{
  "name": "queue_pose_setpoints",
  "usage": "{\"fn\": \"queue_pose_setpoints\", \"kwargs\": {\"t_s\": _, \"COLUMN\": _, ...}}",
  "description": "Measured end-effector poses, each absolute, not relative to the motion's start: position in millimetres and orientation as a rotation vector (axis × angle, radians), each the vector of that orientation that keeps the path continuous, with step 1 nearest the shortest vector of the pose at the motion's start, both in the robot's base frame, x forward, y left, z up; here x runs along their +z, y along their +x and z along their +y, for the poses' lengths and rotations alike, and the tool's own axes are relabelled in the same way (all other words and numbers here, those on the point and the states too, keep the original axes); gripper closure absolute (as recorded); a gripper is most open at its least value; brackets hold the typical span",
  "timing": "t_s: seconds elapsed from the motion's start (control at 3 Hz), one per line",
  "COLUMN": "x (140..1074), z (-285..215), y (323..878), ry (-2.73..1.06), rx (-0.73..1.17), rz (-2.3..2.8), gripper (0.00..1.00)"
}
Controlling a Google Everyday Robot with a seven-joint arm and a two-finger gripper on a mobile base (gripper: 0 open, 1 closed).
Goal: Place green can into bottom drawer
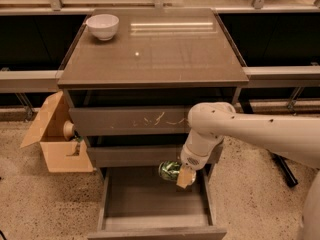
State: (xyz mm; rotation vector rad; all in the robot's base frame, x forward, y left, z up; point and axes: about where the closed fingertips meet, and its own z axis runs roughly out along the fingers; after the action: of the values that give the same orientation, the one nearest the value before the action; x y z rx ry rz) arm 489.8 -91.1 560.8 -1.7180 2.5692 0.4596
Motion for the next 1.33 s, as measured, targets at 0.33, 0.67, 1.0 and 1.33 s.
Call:
{"fn": "queue_pose_setpoints", "kwargs": {"t_s": 0.33, "x": 513, "z": -96, "y": 472, "ry": -1.742, "rx": 0.419, "rz": 2.627, "gripper": 1.0}}
{"fn": "queue_pose_setpoints", "kwargs": {"t_s": 0.67, "x": 464, "z": -95, "y": 457, "ry": -1.763, "rx": 0.503, "rz": 2.66, "gripper": 1.0}}
{"fn": "queue_pose_setpoints", "kwargs": {"t_s": 1.0, "x": 458, "z": -94, "y": 457, "ry": -1.765, "rx": 0.514, "rz": 2.665, "gripper": 1.0}}
{"fn": "queue_pose_setpoints", "kwargs": {"t_s": 1.33, "x": 408, "z": -80, "y": 462, "ry": -1.801, "rx": 0.427, "rz": 2.655, "gripper": 1.0}}
